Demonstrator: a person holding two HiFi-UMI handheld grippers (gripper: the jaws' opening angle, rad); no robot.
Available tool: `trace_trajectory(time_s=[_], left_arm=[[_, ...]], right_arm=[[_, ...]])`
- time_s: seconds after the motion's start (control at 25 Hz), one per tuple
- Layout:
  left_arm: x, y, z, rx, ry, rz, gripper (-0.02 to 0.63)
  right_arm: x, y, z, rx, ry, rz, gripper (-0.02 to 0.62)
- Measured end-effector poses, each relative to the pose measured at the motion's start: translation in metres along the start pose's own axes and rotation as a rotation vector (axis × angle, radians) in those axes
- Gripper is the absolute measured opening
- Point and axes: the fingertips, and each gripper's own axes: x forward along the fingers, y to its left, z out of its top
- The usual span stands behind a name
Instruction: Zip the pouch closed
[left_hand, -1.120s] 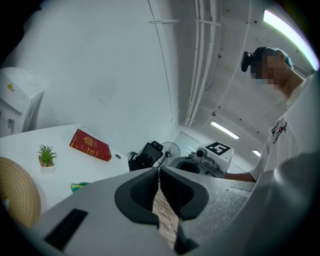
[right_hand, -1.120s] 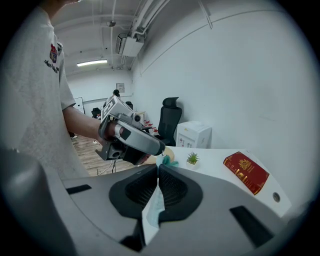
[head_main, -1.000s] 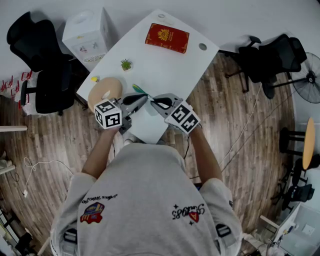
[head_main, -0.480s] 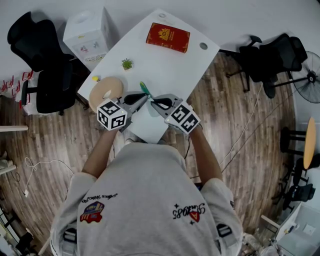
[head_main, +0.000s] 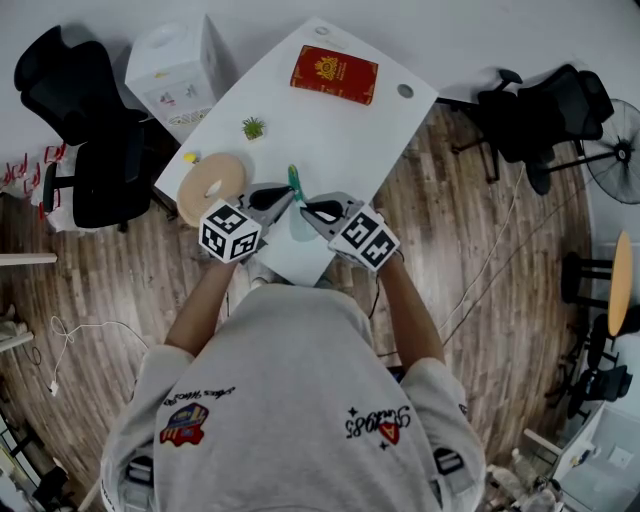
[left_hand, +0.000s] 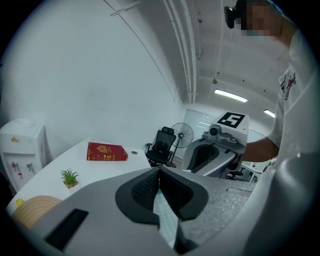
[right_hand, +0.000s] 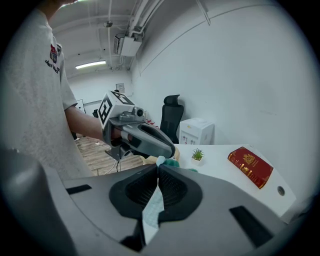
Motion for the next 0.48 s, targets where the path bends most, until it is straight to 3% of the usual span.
trace_trajectory(time_s=[0.48], left_arm=[[-0.006,0.027,-0.009,0.006,0.036,0.119,0.008]], right_arm=[[-0.01,0.013,0.004,0.007,-0.034,0.023,0.012]])
